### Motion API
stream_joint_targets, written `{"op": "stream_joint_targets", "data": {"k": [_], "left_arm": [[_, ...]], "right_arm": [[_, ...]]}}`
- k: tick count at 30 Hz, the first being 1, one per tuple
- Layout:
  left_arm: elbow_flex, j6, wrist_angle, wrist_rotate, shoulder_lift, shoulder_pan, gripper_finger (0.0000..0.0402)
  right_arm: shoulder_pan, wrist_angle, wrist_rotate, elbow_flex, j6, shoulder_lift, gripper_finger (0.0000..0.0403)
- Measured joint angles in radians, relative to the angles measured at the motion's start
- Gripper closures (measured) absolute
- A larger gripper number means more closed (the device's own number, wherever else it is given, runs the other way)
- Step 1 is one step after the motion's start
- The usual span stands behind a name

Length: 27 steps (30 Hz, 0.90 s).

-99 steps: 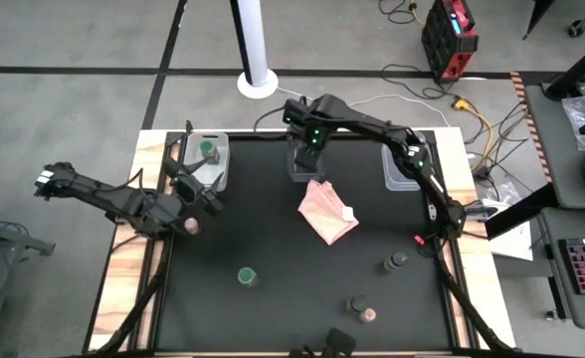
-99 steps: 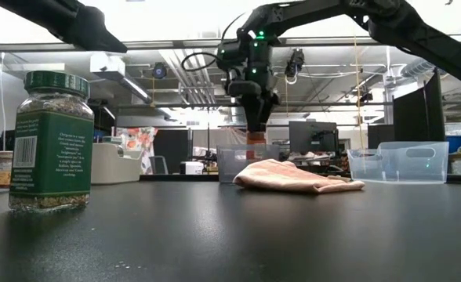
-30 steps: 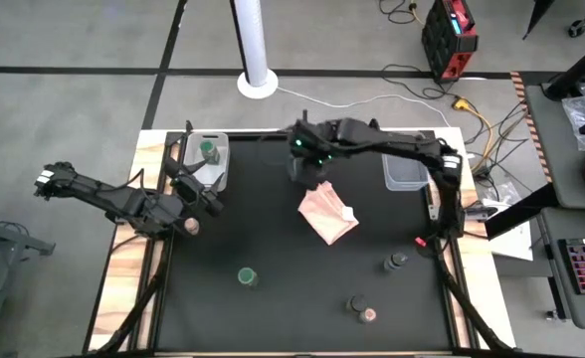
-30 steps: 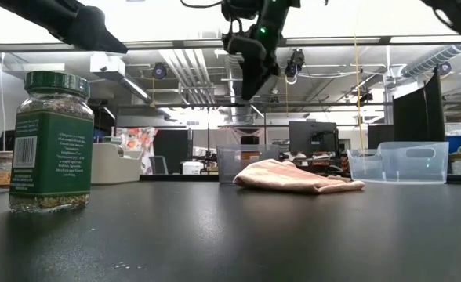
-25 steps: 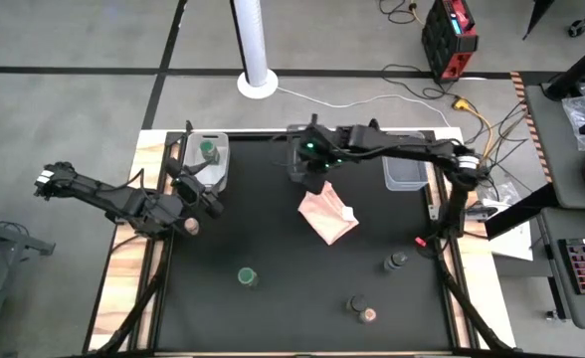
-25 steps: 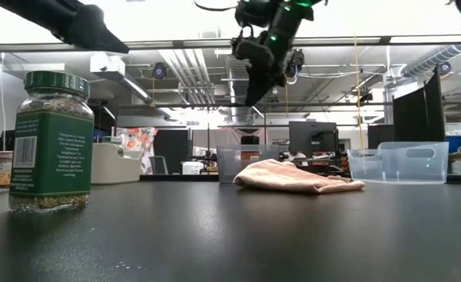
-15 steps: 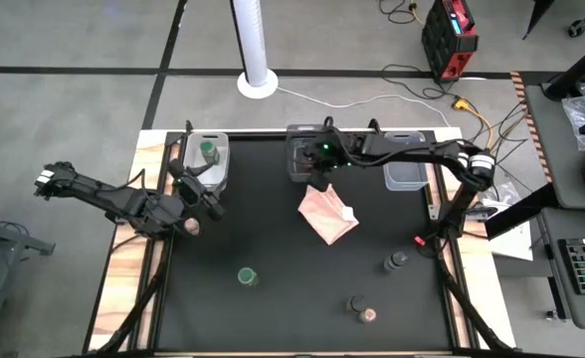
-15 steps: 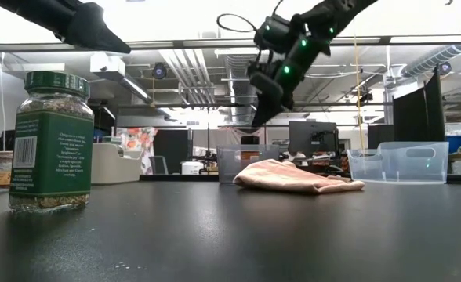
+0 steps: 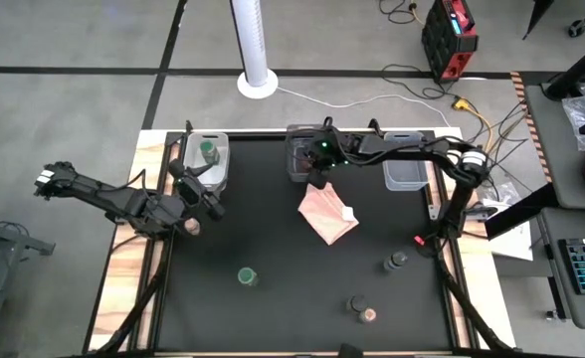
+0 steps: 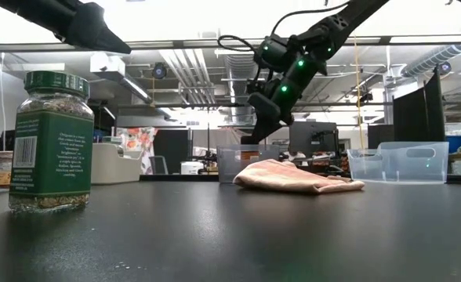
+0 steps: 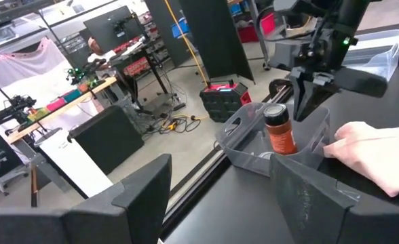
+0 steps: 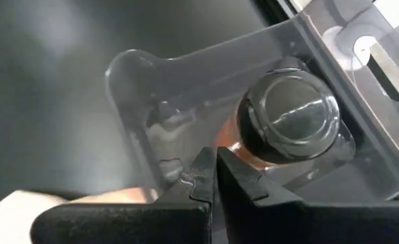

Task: Sort spices by type
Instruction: Put the top right black seasoning bottle into the black bin

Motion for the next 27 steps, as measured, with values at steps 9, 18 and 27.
{"op": "stream_joint_targets", "data": {"k": [9,18,27], "left_arm": [[0.0,0.0,0.0,0.0,0.0,0.0,0.0168],[0.0,0.0,0.0,0.0,0.0,0.0,0.0168],[0.0,0.0,-0.001,0.0,0.001,0.0,0.0168]], "right_arm": [[-0.019,0.038,0.005,-0.001,0.0,0.013,0.0394],[-0.036,0.075,0.007,-0.001,0.004,0.041,0.0394],[-0.042,0.13,0.064,-0.001,0.0,0.066,0.0394]]}}
